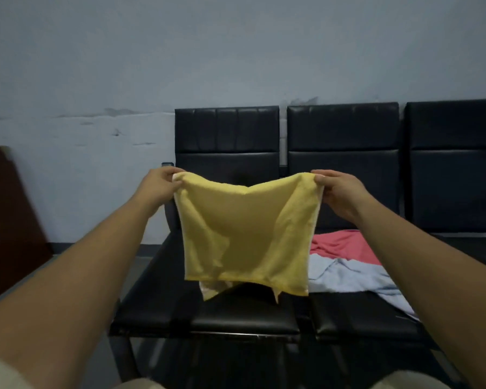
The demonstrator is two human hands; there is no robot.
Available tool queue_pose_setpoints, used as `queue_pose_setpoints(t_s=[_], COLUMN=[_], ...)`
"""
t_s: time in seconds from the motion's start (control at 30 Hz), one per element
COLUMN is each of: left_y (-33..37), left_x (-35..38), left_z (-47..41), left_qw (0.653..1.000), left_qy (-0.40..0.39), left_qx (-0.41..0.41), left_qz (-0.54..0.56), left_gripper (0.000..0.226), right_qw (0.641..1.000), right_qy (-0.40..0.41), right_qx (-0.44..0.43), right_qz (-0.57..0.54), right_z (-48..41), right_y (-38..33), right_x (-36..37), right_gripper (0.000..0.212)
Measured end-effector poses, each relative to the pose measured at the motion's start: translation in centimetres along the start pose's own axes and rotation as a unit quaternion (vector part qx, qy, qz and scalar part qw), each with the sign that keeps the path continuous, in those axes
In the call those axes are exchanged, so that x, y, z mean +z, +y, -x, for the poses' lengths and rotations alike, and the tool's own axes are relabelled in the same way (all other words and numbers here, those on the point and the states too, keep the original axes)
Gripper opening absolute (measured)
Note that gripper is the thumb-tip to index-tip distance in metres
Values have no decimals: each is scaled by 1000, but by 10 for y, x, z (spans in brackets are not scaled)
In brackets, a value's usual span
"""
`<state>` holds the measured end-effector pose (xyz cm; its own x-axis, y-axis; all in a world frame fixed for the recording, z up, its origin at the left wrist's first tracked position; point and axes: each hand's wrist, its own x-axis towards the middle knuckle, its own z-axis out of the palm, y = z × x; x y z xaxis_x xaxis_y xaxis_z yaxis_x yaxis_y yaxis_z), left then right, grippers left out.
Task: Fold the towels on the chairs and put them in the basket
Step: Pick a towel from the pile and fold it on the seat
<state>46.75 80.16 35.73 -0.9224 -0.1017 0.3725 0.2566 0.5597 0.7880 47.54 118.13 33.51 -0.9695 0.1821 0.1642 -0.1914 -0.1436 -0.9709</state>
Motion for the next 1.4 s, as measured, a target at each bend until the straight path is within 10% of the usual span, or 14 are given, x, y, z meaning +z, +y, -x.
queue_pose_setpoints(t_s=[0.23,0.43,0.6,0.73,0.93,1.4], left_y=[1,-9,-29,-40,-66,-33], left_x=[-18,-8,-5,-4,9,-9], left_z=[5,6,4,1,-34,-108], left_qw=[998,974,993,974,963,970], left_qy=[19,37,35,21,29,237], left_qx=[20,-94,-91,-64,-84,-20], left_qz=[-61,202,72,-216,-255,-49], left_gripper=[23,26,43,25,23,4], right_qw=[973,987,978,992,904,927], right_qy=[42,-38,-33,39,36,138], right_qx=[-77,130,181,97,-53,-205], right_qz=[216,-90,-102,67,423,283], right_z=[4,16,17,-7,-50,-113], right_y=[-18,-17,-1,34,70,-2], right_x=[-11,1,12,13,33,80], right_gripper=[10,30,16,23,11,7])
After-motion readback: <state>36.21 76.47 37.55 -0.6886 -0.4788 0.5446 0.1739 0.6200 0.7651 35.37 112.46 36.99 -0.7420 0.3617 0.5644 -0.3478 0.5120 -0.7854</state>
